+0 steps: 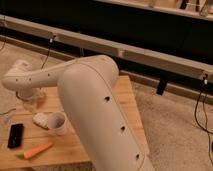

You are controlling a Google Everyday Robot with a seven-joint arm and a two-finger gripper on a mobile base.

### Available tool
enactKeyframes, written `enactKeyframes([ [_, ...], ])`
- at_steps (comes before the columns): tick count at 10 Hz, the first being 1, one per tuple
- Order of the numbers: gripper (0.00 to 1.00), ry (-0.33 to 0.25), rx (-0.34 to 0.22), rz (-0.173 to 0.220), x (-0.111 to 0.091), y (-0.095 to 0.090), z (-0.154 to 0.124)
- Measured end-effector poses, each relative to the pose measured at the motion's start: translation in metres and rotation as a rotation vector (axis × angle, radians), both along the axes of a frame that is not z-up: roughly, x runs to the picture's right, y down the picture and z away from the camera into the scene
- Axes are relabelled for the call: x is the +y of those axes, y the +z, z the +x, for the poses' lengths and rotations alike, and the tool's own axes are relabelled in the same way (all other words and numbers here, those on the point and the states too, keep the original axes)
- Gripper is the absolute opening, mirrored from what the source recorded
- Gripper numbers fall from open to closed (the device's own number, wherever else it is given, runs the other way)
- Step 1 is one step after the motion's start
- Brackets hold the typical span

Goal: Place the white sponge in the ceramic bowl

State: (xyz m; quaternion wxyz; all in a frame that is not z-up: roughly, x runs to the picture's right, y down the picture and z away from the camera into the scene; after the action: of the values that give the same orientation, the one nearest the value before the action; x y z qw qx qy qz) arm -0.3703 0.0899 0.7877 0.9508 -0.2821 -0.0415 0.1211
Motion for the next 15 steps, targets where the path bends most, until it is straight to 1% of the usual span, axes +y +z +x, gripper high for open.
enactKeyframes([
  [1,0.65,0.006,0.005,-0.014,0.005,0.0,0.001],
  [3,0.65,0.003,-0.001,-0.037,0.014,-0.002,-0.002],
  [6,0.65,-0.02,-0.039,-0.063,0.021,-0.001,-0.011],
  [7,0.65,-0.024,-0.041,-0.066,0.022,0.001,-0.011],
  [8,0.65,-0.051,-0.038,-0.084,0.029,0.008,-0.008],
  [11,0.65,-0.109,-0.038,-0.11,0.044,0.022,-0.013],
  [13,0.65,-0.13,-0.039,-0.135,0.055,0.029,-0.02],
  [15,0.65,-0.137,-0.022,-0.168,0.066,0.039,-0.019],
])
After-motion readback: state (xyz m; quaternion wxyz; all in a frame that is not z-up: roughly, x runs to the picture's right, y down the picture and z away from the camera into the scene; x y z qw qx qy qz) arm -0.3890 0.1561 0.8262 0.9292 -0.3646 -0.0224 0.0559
